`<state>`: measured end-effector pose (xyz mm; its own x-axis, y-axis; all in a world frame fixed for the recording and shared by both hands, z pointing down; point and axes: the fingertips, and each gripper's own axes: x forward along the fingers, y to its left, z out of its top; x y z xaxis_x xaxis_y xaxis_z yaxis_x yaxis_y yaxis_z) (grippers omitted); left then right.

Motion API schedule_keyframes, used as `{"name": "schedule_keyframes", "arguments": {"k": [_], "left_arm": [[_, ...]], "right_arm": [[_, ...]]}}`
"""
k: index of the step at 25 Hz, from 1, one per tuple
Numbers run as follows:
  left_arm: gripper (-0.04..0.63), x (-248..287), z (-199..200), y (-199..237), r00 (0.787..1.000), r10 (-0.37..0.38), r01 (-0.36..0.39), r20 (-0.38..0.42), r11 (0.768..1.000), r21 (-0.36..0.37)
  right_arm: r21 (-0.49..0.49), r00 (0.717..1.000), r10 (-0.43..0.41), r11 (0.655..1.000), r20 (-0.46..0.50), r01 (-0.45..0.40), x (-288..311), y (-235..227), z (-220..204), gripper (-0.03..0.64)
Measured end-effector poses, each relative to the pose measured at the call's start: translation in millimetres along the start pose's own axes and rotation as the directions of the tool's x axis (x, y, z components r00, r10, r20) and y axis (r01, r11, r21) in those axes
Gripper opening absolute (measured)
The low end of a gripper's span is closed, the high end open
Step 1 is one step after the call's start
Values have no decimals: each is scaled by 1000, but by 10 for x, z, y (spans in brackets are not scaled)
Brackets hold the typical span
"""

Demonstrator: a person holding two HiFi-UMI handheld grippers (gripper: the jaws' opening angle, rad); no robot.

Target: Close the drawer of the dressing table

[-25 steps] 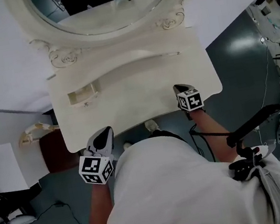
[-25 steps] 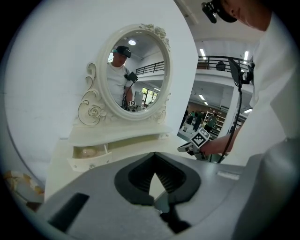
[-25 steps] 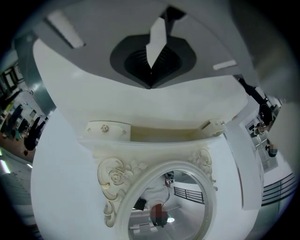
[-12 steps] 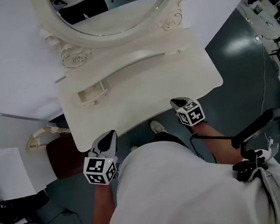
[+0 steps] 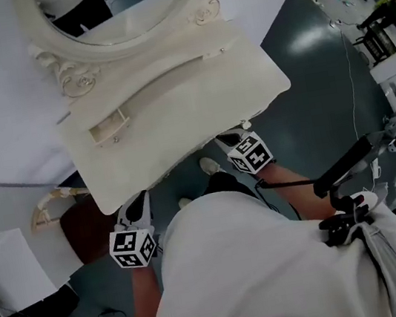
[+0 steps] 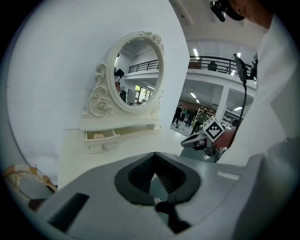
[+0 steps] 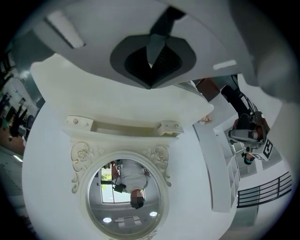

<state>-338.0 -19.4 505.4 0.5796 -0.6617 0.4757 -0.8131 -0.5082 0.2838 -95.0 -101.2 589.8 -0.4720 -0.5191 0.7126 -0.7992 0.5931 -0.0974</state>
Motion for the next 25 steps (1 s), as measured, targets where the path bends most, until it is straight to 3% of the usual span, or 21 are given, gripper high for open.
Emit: {"name": "schedule_keyframes", "arguments": {"k": [7,14,20,25], "left_arm": [[3,11,-99,-54,999,-27,26,-18,999,-20],[3,104,-362,-150,994,-86,83,-63,995,-46],[3,76,-498,-376,989,-125,124,-83,992,-8],[3,-18,-611,-692,989,-119,117,-88,993,-24]], "right_arm": [[-63,1000,22,998,-6,-22,-78,211,68,0],[-51,999,15,999,-44,-18,-233,297,-135,0],[-76,997,8,997,-78,-13,-501,441,-414,0],[-98,999,19,995,-51,-24,-736,467,-471,0]]}}
